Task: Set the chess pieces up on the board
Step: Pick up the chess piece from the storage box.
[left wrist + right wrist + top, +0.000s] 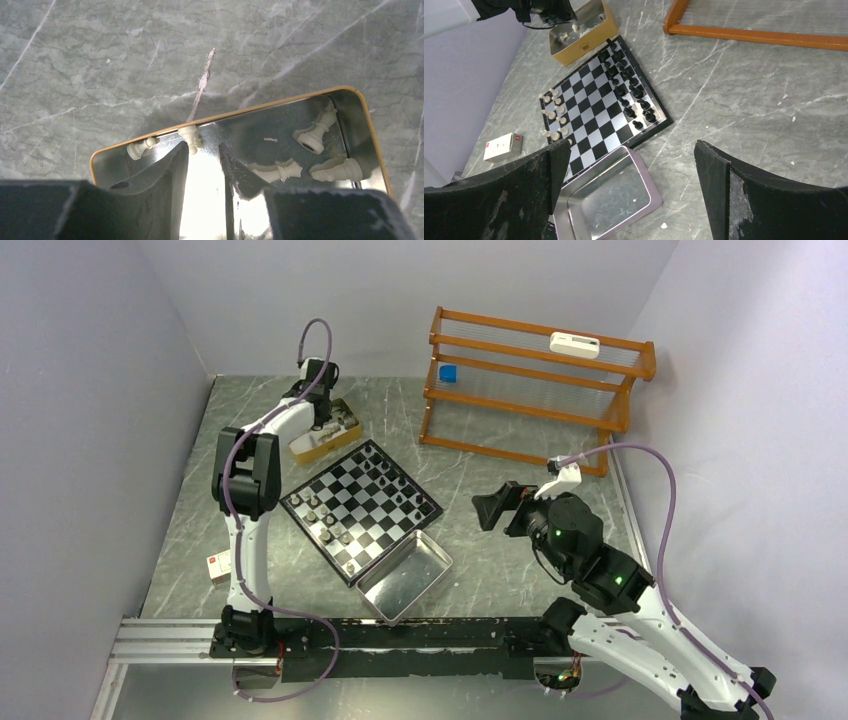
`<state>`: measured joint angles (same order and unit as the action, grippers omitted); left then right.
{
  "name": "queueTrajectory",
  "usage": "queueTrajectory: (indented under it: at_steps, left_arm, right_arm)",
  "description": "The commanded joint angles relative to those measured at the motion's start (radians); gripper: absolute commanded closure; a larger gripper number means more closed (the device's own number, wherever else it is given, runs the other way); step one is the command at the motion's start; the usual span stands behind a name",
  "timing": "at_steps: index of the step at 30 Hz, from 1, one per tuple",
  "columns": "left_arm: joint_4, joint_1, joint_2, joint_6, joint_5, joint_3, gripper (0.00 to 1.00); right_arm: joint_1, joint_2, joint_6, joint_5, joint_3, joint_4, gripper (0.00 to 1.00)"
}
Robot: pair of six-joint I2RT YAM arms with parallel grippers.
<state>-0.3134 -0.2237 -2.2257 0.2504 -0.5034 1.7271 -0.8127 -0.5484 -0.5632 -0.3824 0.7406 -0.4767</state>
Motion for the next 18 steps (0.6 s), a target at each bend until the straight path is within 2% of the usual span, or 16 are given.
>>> queueTrajectory:
  at_steps: [1,18]
  left_arm:
    - [0.05,0.018,-0.02,0.005,-0.001,0.01,0.67]
    - [0.061,0.034,-0.059,0.018,0.02,-0.015,0.69]
  right_arm:
    - [-0.001,0.024,0.003,-0.028,0.017,0.013,0.0]
    - [-0.002,0.03,0.013,-0.044,0.022,0.009,0.0]
